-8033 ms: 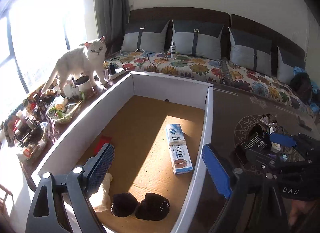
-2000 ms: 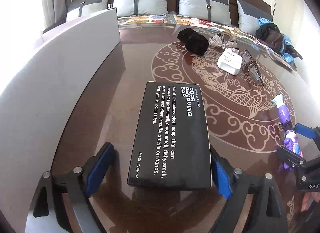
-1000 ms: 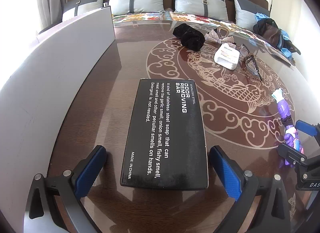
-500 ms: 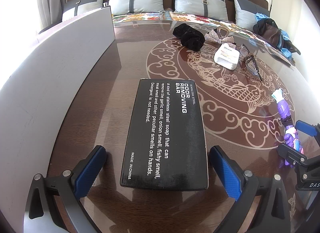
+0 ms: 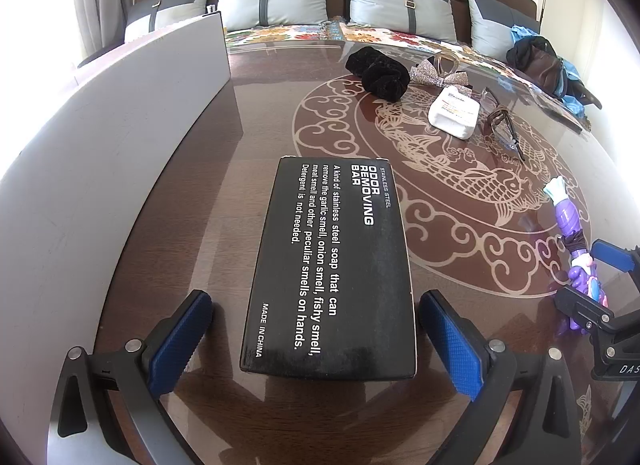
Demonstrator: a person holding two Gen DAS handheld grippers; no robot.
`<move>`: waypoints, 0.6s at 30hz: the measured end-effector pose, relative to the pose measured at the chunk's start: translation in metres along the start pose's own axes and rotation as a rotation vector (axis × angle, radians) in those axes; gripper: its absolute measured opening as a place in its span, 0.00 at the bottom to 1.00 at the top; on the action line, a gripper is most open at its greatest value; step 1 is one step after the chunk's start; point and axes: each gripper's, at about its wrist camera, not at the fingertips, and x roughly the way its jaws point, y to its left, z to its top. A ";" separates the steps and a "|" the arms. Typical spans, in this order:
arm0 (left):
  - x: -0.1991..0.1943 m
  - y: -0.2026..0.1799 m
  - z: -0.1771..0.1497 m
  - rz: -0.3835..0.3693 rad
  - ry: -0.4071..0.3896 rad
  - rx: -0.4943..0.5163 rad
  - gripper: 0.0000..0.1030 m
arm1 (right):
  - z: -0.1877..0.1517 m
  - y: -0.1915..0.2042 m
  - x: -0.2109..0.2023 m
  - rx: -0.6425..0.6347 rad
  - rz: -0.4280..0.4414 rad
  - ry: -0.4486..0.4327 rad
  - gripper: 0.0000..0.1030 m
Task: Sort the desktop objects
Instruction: 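Hold the black bar box and purple wand above the table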
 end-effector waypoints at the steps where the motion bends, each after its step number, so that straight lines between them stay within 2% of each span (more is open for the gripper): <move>1: 0.000 0.000 0.000 0.000 0.000 0.000 1.00 | 0.000 0.000 0.000 0.000 0.000 0.000 1.00; 9: 0.000 -0.001 0.000 0.001 0.001 0.000 1.00 | 0.000 0.000 0.000 0.000 0.000 0.000 1.00; 12: 0.001 -0.001 0.004 -0.012 0.041 0.026 1.00 | 0.000 0.000 0.000 0.000 0.000 0.000 1.00; 13: -0.001 -0.001 0.006 -0.022 0.049 0.037 0.88 | 0.002 0.000 0.001 0.004 0.001 0.016 1.00; 14: -0.004 -0.002 0.007 -0.029 0.041 0.047 0.65 | 0.006 0.000 0.002 0.005 0.004 0.060 1.00; 15: -0.006 -0.003 0.009 -0.035 0.038 0.056 0.55 | 0.012 0.001 0.005 0.004 0.007 0.115 1.00; 17: -0.006 -0.006 0.012 -0.025 0.051 0.058 0.56 | 0.022 0.002 0.005 0.022 0.058 0.160 0.94; 18: -0.007 -0.005 0.011 -0.033 0.054 0.049 0.56 | 0.026 0.002 0.002 0.022 0.067 0.155 0.72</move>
